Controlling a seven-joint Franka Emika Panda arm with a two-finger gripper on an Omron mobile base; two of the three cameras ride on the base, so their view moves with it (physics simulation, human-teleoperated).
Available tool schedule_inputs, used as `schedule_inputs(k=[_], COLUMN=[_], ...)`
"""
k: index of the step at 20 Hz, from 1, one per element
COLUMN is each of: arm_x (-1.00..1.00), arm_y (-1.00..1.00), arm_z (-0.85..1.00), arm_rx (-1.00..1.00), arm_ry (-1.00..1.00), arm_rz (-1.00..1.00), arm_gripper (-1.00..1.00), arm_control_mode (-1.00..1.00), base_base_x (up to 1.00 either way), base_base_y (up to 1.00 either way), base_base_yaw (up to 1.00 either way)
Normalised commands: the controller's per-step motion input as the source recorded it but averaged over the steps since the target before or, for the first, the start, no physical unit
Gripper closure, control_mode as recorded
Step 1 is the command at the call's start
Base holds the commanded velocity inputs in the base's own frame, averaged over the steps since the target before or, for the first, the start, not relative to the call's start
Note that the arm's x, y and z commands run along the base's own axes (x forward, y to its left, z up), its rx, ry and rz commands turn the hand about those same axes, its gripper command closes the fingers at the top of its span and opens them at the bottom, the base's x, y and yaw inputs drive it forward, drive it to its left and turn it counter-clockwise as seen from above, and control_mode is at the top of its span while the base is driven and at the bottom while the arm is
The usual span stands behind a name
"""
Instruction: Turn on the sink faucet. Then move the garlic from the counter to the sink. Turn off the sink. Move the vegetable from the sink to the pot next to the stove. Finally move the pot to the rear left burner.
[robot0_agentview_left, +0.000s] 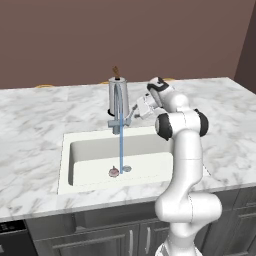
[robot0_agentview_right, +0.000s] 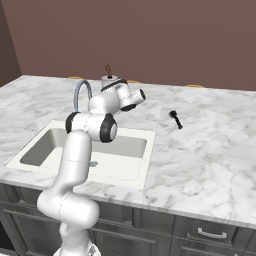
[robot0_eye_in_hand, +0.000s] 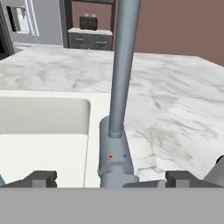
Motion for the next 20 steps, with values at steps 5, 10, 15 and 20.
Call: schedule_inputs(k=[5, 10, 15, 20], arm_x=[0.0, 0.0, 0.0, 0.0], arm_y=[0.37, 0.35, 0.19, -0.39], arm_z=[0.0, -0.02, -0.15, -0.03], arm_rx=[0.0, 0.0, 0.0, 0.03], arm_ry=[0.0, 0.0, 0.0, -0.07], arm_rz=[0.0, 0.01, 0.01, 0.01], arm_gripper=[-1.0, -1.0, -1.0, -1.0], arm_control_mode=[-1.0, -1.0, -1.0, -1.0], base_base_x=[0.0, 0.0, 0.0, 0.0], base_base_y=[0.0, 0.0, 0.0, 0.0], base_base_yaw=[0.0, 0.0, 0.0, 0.0])
